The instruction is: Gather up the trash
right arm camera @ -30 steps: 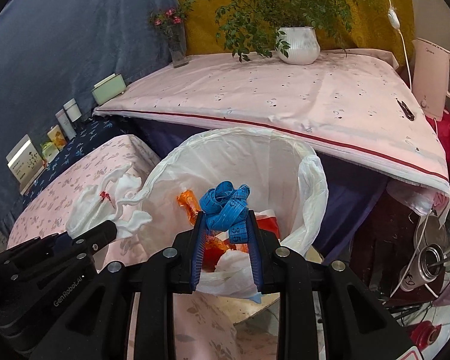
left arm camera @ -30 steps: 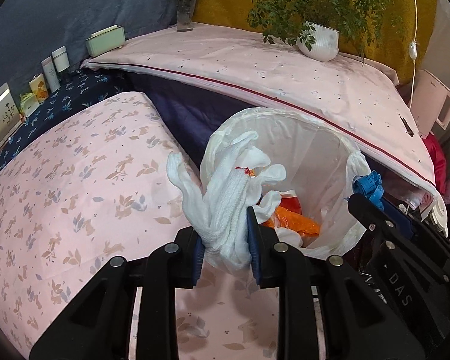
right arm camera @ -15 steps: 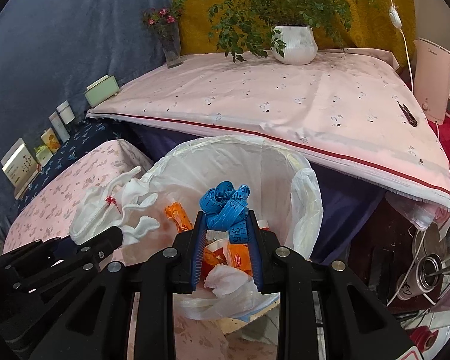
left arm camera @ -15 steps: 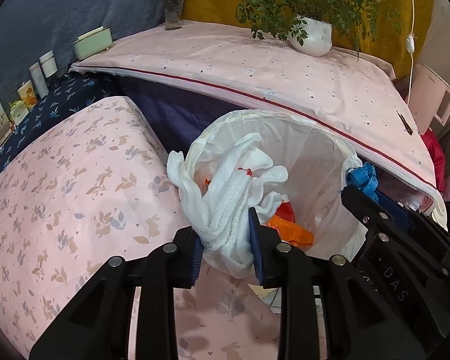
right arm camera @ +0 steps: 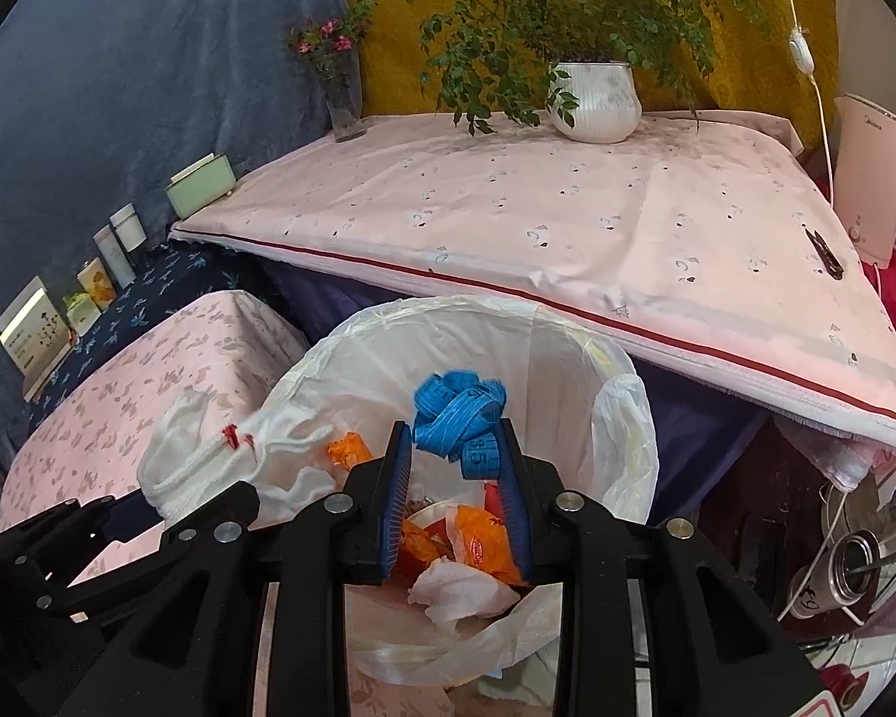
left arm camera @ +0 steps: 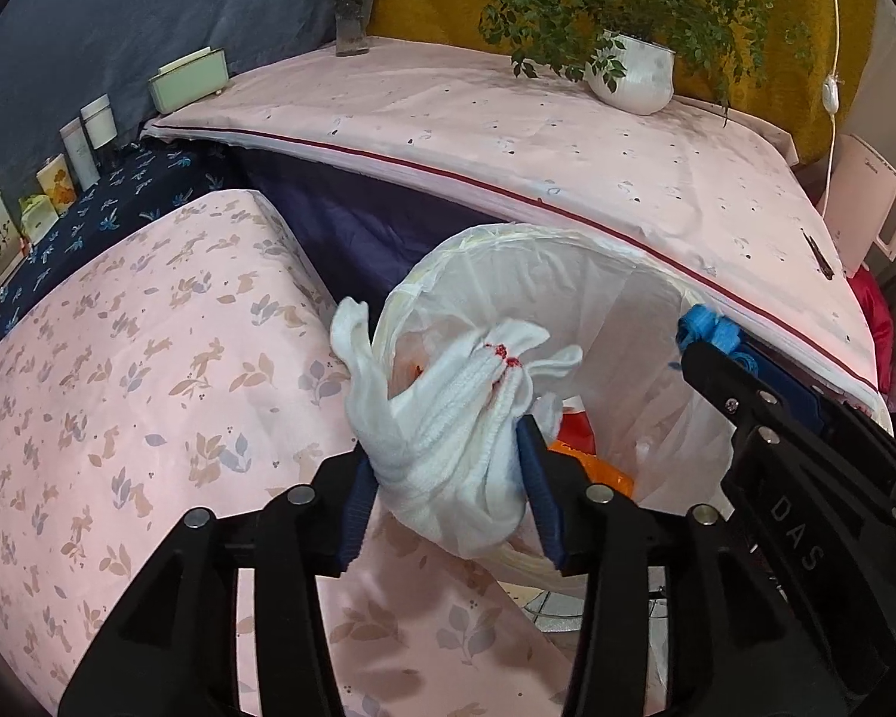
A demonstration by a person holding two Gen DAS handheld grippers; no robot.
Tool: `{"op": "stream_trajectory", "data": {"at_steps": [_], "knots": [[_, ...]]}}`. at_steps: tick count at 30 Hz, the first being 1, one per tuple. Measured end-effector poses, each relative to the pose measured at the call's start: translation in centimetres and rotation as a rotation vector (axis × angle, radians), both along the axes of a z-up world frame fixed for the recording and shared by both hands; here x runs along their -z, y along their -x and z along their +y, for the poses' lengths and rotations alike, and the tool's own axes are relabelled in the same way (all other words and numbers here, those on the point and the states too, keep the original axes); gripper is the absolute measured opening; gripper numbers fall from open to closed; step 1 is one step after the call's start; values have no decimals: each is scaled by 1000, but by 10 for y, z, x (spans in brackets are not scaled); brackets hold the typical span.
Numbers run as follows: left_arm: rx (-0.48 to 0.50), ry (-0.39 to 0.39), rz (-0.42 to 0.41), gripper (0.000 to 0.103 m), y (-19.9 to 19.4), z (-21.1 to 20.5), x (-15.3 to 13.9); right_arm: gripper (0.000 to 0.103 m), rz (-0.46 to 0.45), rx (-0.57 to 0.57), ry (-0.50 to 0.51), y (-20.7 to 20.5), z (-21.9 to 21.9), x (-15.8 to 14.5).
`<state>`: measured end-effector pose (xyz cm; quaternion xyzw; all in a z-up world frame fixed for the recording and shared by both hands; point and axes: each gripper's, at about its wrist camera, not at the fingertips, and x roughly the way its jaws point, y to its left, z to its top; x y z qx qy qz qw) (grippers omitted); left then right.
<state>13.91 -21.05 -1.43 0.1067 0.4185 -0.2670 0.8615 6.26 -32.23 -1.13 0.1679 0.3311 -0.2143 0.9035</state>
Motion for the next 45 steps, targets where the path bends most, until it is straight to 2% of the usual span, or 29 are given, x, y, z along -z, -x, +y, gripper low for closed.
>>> {"op": "stream_trajectory", "data": {"at_steps": [2,4,5,20,33,39,41,45], "knots": [[-9,-2,-9,52,0,1,0,32,-2,0,0,-2,0,0],[-16,-6,-11,54,-2,2,1,42,-8,10,3,-2,-1,0],[-18,-5,-10,57,-2,3,1,43,-11,13,3,-1,-1,0],[-42,2,-10,59,-4,15,-1,50,-19,5,21,0,7,-6],[-87,16,-32,59,1,49,-11,60,-39,-28,65,6,34,-25],[-114,30,-45,65,2,67,-18,63,-44,-51,92,7,52,-31],[-124,32,-51,72,3,73,-20,68,-47,-53,96,9,55,-33],[-144,28,-54,73,3,85,-21,77,-42,-52,110,14,63,-32]]}}
